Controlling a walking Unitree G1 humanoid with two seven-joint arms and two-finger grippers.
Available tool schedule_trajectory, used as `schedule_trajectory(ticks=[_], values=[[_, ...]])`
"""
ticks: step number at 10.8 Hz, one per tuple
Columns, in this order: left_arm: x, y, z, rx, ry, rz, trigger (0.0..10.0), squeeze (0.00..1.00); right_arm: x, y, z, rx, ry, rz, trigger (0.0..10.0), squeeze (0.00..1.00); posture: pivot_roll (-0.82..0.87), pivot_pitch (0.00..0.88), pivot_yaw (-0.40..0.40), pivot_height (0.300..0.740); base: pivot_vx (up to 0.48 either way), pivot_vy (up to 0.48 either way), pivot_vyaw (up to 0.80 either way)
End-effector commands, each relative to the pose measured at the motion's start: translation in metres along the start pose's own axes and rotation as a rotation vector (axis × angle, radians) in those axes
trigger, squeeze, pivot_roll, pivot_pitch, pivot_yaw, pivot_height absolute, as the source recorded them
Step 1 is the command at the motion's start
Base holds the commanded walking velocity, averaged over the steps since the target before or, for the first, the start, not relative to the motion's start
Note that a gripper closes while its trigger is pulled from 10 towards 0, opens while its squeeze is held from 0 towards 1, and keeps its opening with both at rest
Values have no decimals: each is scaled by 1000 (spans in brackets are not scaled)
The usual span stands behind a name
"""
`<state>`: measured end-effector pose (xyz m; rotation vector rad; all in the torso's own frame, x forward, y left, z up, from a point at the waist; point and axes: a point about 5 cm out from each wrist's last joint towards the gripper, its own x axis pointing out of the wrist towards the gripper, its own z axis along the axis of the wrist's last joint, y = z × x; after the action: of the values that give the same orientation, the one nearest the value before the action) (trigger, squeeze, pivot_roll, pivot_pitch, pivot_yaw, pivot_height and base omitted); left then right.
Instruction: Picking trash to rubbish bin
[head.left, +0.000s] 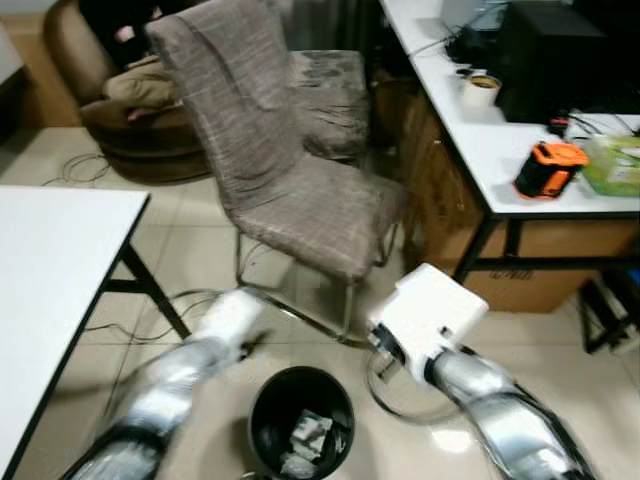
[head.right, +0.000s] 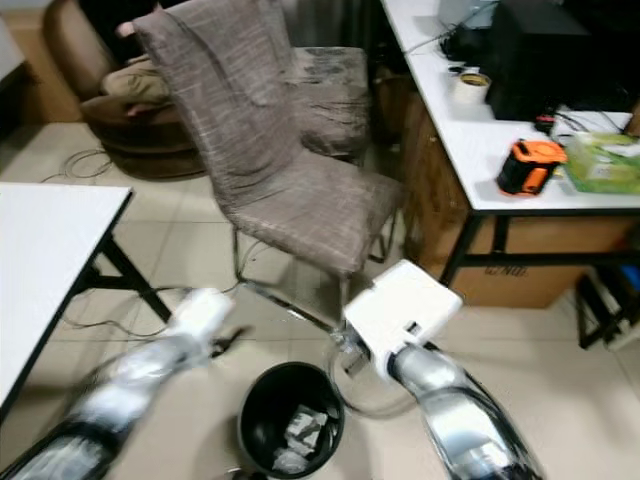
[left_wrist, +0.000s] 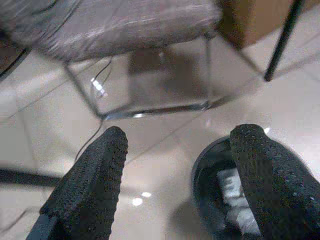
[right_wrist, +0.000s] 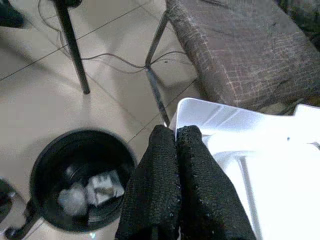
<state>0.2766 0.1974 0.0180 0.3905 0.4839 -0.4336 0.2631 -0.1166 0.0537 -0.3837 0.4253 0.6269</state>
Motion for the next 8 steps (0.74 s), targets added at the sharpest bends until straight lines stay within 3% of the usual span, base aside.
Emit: schedule_trajectory(ticks=[1,3,4,5,6,8], values=[[-17,8,9,39,-53,-20,10000,0,13,-4,-1,23,-12,-22,10000,0,-72,60,-4,740,0,0,0],[-65,20,25,74,-123,-30,10000,0,48,8,8,114,-24,69,10000,0,7,85,-29,740,0,0,0],[-92,19,40,84,-160,-105,10000,0,64,29,18,222,1,210,10000,0,33,102,-33,740,0,0,0],[-107,13,47,79,-157,-166,10000,0,71,45,17,286,50,296,10000,0,49,112,-34,740,0,0,0],[-113,9,50,73,-155,-204,10000,0,74,59,13,315,97,366,10000,0,55,125,-36,740,0,0,0],[-117,2,52,34,-148,-246,10000,0,76,85,17,492,82,504,10000,0,84,155,-43,740,0,0,0]])
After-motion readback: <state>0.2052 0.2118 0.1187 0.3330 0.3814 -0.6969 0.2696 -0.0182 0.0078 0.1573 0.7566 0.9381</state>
